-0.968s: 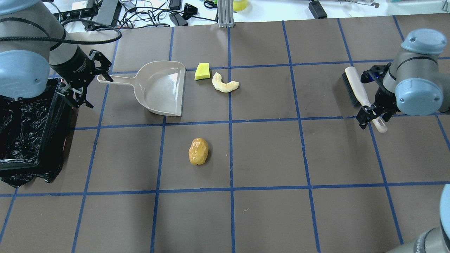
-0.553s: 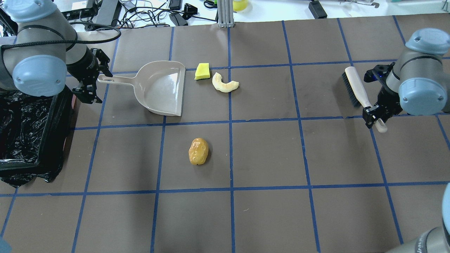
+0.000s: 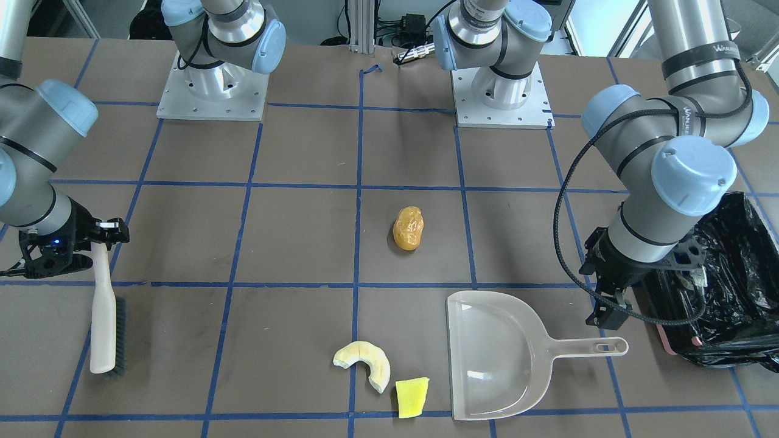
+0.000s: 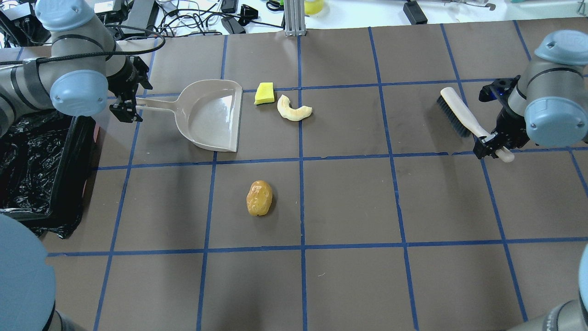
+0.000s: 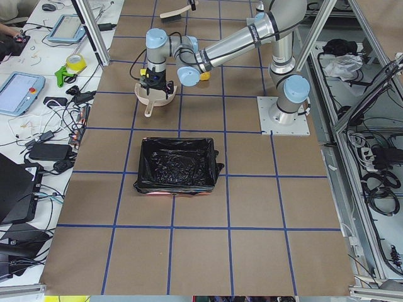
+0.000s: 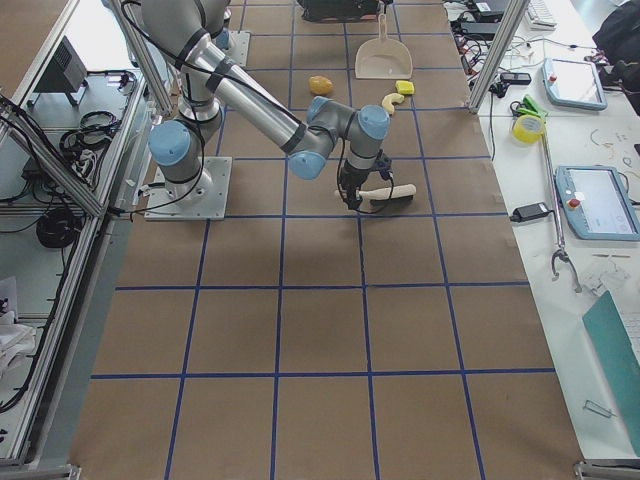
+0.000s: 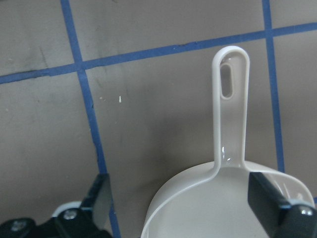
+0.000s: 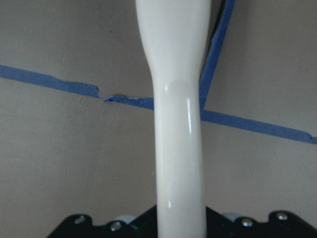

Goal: Sweep and dump trash into bin
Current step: 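Lift the dustpan with the left gripper while the right gripper lifts the white brush, then sweep the sponge and bread toy into the dustpan with the right gripper's brush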

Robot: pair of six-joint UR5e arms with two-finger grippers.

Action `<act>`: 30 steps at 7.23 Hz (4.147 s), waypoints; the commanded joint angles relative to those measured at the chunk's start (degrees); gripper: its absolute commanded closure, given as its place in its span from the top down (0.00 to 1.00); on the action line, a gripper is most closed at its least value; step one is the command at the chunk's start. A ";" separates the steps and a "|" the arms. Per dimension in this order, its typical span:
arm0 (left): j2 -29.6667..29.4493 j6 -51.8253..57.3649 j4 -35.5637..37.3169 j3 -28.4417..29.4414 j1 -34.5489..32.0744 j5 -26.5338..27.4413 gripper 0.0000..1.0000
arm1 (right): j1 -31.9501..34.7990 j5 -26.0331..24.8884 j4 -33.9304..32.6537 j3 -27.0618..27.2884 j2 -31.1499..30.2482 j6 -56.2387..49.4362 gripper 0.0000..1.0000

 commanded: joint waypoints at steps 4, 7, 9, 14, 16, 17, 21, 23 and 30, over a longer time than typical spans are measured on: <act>-7.43 -0.04 8.50 1.82 0.00 0.58 0.97 | 2.42 -0.36 2.44 -0.50 -0.86 5.08 0.20; -8.76 -0.12 8.67 1.82 0.00 0.58 0.98 | 2.34 -0.63 2.27 0.56 -0.51 3.76 0.48; -9.03 -0.04 8.67 2.43 0.00 0.58 0.93 | 2.25 -0.63 2.27 0.64 -0.42 3.32 0.50; -8.94 -2.23 8.50 2.87 0.00 0.58 0.00 | 2.25 -0.28 2.27 0.64 -0.24 3.32 0.26; -8.15 -1.45 8.58 2.87 0.00 3.19 0.00 | 2.25 -0.54 2.44 0.47 -0.42 3.32 0.15; -7.63 -1.36 8.84 2.96 0.00 5.48 0.00 | 2.34 -0.20 3.31 -0.49 -1.46 4.45 0.15; -8.23 -7.04 10.70 2.61 -2.71 9.81 0.00 | 16.52 -0.28 15.51 -11.55 -1.13 25.48 0.11; -8.67 -9.09 10.78 2.52 -4.22 10.51 0.00 | 25.50 -0.37 15.36 -12.89 0.97 35.78 0.09; -8.67 -8.57 10.78 2.52 -4.22 12.79 0.00 | 41.36 1.83 17.74 -34.95 22.34 50.69 0.08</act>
